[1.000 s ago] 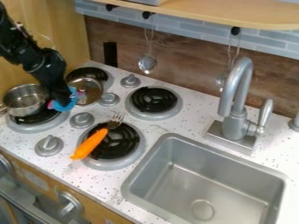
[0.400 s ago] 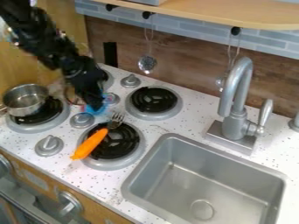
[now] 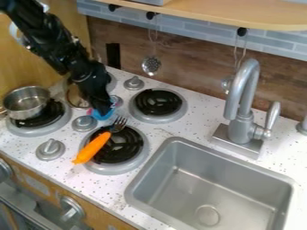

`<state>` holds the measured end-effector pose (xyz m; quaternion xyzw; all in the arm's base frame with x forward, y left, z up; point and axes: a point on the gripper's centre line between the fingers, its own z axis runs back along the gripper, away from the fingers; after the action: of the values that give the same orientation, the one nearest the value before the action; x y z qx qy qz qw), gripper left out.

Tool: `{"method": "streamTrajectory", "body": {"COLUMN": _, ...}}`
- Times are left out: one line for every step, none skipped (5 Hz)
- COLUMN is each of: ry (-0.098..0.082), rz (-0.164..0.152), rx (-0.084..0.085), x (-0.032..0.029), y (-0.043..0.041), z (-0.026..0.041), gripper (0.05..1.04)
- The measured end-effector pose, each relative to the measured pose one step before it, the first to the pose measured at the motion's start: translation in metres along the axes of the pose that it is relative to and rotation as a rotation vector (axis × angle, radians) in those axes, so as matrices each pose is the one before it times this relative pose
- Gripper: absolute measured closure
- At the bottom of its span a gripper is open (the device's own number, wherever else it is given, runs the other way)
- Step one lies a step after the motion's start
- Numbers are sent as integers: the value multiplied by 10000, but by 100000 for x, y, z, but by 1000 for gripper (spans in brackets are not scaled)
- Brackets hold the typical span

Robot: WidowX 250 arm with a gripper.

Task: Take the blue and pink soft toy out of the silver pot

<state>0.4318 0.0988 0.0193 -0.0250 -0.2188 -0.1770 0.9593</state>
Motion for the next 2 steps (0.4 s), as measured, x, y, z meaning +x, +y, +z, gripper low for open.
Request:
{"method": "streamTrajectory", "body": {"ry": 100, "rz": 184, "rx": 6, "x": 39, "y": 103, "z": 156, "gripper": 546}}
{"method": "streamTrajectory", "body": {"ry": 23, "rz": 54, "rx": -256, "x": -130, "y": -326, "z": 11, "gripper": 229}}
